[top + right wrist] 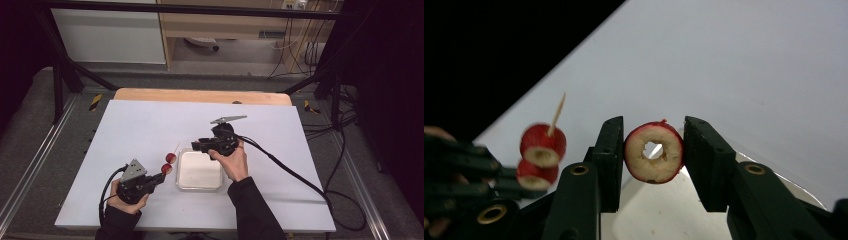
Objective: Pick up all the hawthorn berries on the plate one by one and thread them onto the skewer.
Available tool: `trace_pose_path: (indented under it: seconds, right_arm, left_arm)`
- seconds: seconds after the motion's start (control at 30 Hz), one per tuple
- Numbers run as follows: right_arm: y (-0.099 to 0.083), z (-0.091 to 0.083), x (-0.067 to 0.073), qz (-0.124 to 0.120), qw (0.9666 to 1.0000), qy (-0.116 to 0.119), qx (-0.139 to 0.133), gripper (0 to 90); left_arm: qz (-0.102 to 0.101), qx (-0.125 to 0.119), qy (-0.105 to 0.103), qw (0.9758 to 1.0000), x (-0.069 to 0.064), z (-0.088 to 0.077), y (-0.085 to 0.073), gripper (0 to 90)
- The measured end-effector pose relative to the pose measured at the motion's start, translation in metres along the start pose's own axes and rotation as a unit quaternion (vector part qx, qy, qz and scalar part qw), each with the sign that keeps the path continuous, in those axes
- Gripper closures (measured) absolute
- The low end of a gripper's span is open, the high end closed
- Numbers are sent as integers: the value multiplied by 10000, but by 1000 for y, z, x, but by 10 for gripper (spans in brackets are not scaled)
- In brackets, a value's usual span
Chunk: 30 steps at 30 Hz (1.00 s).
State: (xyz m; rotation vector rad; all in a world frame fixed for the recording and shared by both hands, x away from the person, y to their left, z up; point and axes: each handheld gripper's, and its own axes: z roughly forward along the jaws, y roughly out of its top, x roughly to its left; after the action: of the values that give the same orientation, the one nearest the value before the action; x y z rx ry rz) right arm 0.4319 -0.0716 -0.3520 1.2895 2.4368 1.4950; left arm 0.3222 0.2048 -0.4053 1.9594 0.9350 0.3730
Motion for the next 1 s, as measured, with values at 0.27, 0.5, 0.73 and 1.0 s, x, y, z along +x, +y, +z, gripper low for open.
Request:
trace_pose_path:
  seconds: [0.27, 0.5, 0.73, 1.0]
  right_arm:
    - [-30, -13, -6, 834, 9833, 473, -1546, 618]
    - [-50, -6, 0, 923, 9612, 490, -2553, 618]
    - [-58, -3, 10, 1053, 9342, 569, -3360, 619]
    - [-65, 0, 16, 1223, 9149, 742, -3774, 620]
  left_arm:
    - [-227, -142, -111, 9996, -15, 1, 3, 880]
    - [-309, -128, -230, 9992, -28, 8, 6, 880]
    - [-367, -196, -259, 9988, -38, 14, 7, 880]
    - [-375, -280, -281, 9985, -42, 16, 10, 880]
